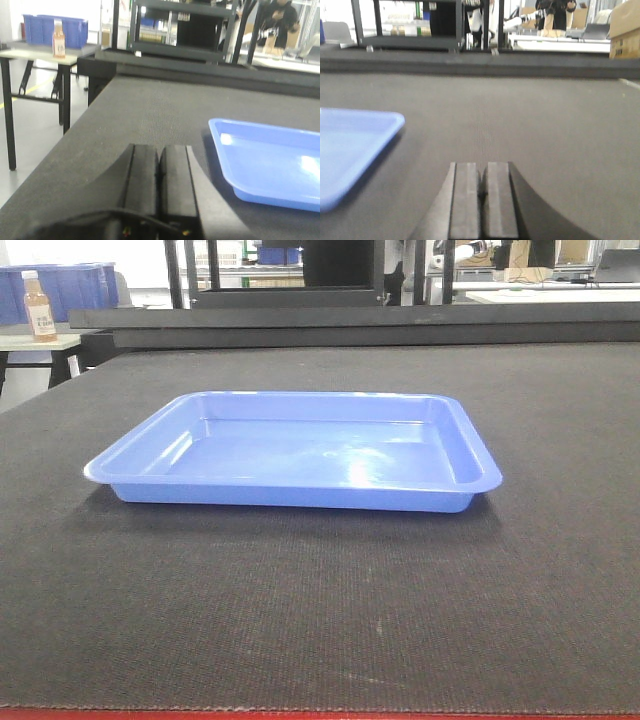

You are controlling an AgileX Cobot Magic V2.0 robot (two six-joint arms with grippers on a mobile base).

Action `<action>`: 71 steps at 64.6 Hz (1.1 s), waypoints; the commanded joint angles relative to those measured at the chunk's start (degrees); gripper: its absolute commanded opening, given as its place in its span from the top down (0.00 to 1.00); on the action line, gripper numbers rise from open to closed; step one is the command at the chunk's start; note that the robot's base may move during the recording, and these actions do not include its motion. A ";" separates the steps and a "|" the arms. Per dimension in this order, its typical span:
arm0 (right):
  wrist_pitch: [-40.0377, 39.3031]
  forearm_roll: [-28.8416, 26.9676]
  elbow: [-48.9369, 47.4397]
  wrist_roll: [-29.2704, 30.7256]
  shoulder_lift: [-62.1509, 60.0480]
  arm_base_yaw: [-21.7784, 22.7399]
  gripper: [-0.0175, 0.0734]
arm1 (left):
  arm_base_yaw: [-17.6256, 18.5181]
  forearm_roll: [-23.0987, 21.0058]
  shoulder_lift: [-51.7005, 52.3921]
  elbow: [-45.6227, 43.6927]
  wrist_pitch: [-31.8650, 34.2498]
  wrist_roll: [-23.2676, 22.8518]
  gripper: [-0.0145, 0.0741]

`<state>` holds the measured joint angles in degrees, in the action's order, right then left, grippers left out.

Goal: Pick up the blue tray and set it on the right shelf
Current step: 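Move both grippers above the light blue tray's short edges, then lower both grippers onto the tray rims and close them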

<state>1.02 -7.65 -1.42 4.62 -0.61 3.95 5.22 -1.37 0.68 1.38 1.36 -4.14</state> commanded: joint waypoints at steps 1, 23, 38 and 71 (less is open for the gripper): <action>-4.62 -0.76 -7.45 0.31 -0.93 -0.05 0.75 | -0.22 0.30 -0.83 -5.58 3.58 0.30 0.89; 7.43 -0.70 -31.27 0.36 13.57 -0.05 0.52 | -0.11 5.59 -25.02 -41.94 -27.82 0.30 0.66; 6.45 -0.78 -32.70 0.36 27.26 -1.18 0.11 | 1.70 4.65 -42.37 -49.77 -27.95 0.30 0.39; 31.70 -4.40 -63.69 0.04 63.61 -22.73 0.14 | 15.45 2.68 -73.69 -73.89 -39.82 2.96 0.38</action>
<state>31.81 -11.60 -58.11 4.62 56.74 -17.26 20.25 2.18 -69.90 -66.43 -38.14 -1.34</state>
